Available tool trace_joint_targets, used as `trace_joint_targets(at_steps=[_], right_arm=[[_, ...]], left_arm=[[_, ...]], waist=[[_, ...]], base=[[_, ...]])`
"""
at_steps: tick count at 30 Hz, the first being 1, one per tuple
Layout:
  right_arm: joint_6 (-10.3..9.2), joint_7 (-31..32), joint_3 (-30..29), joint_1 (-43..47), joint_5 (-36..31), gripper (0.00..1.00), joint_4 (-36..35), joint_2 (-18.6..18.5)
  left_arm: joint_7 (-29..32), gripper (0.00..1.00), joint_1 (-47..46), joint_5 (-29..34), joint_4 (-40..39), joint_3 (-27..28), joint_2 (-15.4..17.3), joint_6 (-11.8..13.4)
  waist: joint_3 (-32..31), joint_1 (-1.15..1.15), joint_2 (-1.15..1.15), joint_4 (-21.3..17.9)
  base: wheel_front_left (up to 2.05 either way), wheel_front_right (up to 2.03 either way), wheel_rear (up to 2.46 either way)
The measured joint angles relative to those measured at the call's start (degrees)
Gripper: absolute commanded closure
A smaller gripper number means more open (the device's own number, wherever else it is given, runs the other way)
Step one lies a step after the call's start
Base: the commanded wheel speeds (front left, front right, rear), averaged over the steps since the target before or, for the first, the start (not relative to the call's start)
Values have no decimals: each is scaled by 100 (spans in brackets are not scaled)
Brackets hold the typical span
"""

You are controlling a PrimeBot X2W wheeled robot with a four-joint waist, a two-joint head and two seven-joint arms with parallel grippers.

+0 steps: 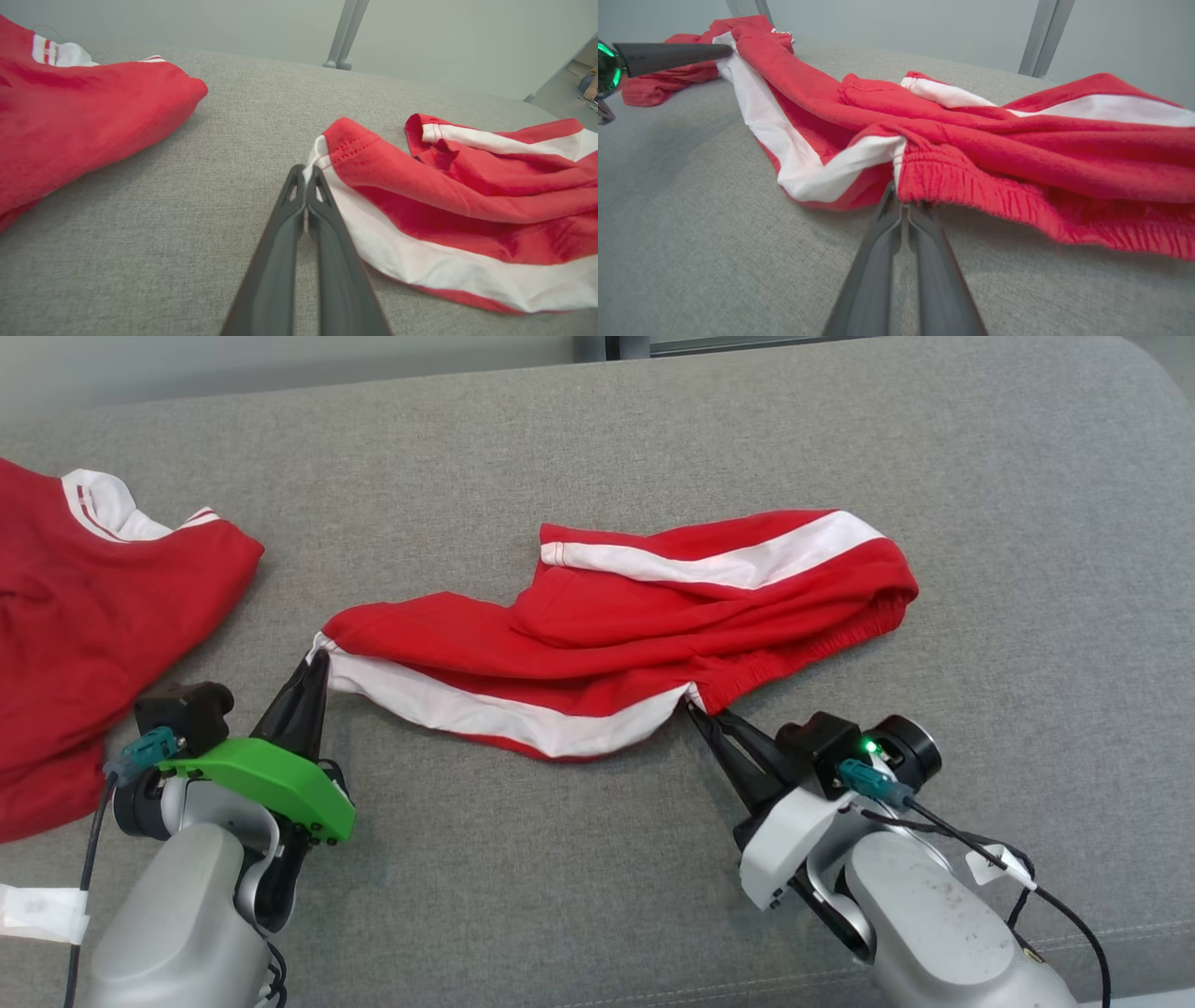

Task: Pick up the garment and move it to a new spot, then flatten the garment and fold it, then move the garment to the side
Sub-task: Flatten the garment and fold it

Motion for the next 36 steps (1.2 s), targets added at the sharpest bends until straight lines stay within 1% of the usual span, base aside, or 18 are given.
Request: trace_joint_targets(at_steps=[5, 10, 13, 17, 21, 25, 27, 29, 34, 36], right_arm=[[47, 0, -230, -31, 141, 100, -428, 5], [48, 0, -598, -68, 385, 100, -922, 8], [48, 0, -847, -69, 492, 100, -1163, -9], [48, 0, -1113, -25, 523, 100, -1451, -220], [48, 0, -1502, 252, 760, 100, -1773, -400], [48, 0, -1852, 565, 1111, 100, -2120, -456], [49, -1, -1857, 677, 1267, 100, -2131, -567], [51, 33, -1674, 899, 1312, 100, -2028, -783], [56, 523, -1333, 1480, 1403, 100, -1980, -1268], [57, 642, -1269, 1630, 1512, 100, -1986, -1396]], left_arm=[[-1, 100, 93, -1, -158, 113, 13, 10], [-1, 100, 141, -105, -527, 467, -18, 52], [-2, 100, 171, -308, -808, 726, -127, 51], [-19, 100, 342, -468, -1156, 896, -267, 46], [-19, 100, 626, -657, -1523, 987, -428, 34], [-19, 100, 886, -940, -1905, 1006, -680, -10], [-19, 100, 999, -989, -2049, 991, -750, -10], [-19, 100, 1118, -955, -2149, 946, -710, -10], [-4, 100, 1644, -907, -2251, 736, -620, -10], [88, 100, 1916, -909, -2273, 650, -583, -8]], waist=[[-16, 0, 0, -47], [-75, 0, 0, -135], [-124, 0, 0, -198], [-200, 0, 0, -286], [-275, 0, 0, -390], [-341, 0, 0, -500], [-376, 0, 0, -552], [-411, 0, 0, -601], [-422, 0, 0, -698], [-386, 0, 0, -708]], base=[[0, 0, 0], [0, 0, 0], [0, 0, 0], [0, 0, 0], [0, 0, 0], [0, 0, 0], [0, 0, 0], [0, 0, 0], [0, 0, 0], [0, 0, 0]])
